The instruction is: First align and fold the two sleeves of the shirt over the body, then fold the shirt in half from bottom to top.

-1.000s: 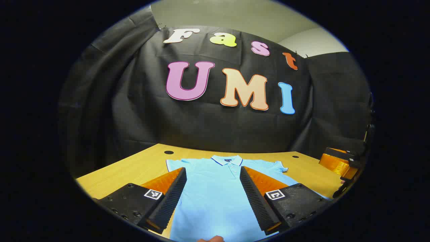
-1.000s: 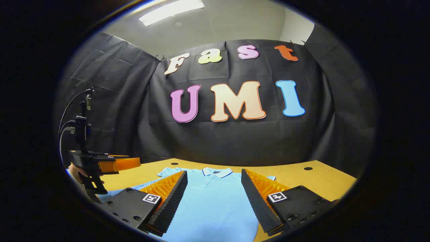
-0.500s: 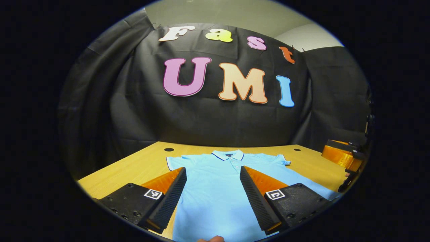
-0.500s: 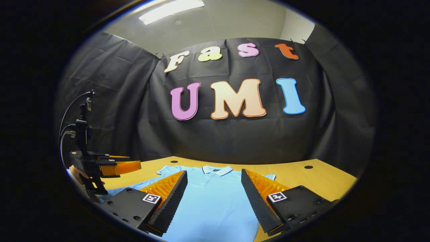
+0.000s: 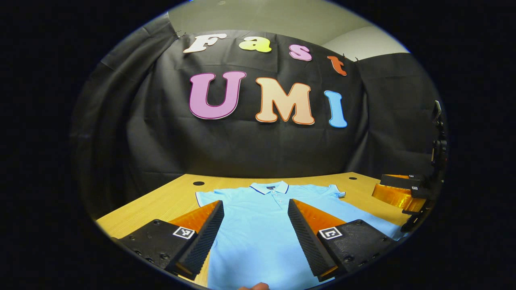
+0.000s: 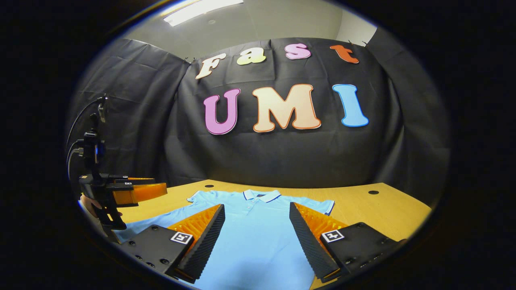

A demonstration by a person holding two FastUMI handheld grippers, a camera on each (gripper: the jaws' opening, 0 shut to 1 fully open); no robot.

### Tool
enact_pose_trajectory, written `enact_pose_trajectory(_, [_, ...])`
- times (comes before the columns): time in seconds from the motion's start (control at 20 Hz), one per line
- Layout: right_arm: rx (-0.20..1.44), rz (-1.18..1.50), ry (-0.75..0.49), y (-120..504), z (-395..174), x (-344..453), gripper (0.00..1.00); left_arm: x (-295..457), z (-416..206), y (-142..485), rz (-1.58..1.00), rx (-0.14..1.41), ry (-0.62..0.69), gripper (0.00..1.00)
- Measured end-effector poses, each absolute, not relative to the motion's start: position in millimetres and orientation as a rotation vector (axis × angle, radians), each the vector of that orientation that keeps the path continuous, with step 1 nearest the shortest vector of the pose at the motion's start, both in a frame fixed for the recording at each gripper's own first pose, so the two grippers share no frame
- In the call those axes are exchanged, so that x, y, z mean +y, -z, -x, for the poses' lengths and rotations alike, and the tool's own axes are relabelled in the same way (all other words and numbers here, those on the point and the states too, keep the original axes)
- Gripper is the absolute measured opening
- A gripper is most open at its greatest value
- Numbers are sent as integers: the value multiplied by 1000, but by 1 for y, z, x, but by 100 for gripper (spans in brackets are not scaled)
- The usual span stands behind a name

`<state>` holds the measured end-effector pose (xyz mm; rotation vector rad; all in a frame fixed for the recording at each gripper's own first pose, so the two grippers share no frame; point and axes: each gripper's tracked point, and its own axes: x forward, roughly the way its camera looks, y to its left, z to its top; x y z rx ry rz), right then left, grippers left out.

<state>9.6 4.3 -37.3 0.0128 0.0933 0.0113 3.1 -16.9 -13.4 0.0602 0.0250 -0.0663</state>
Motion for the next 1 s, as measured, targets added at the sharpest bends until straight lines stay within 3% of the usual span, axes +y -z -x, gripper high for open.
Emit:
enact_pose_trajectory(0.55, [154,-52,9,43,-21,-10,100,-27,-1,24,-71,73,108,95])
enact_pose_trajectory(1.0, [331,40,133,41,-107,-92,100,-26,3,16,-77,71,118,95])
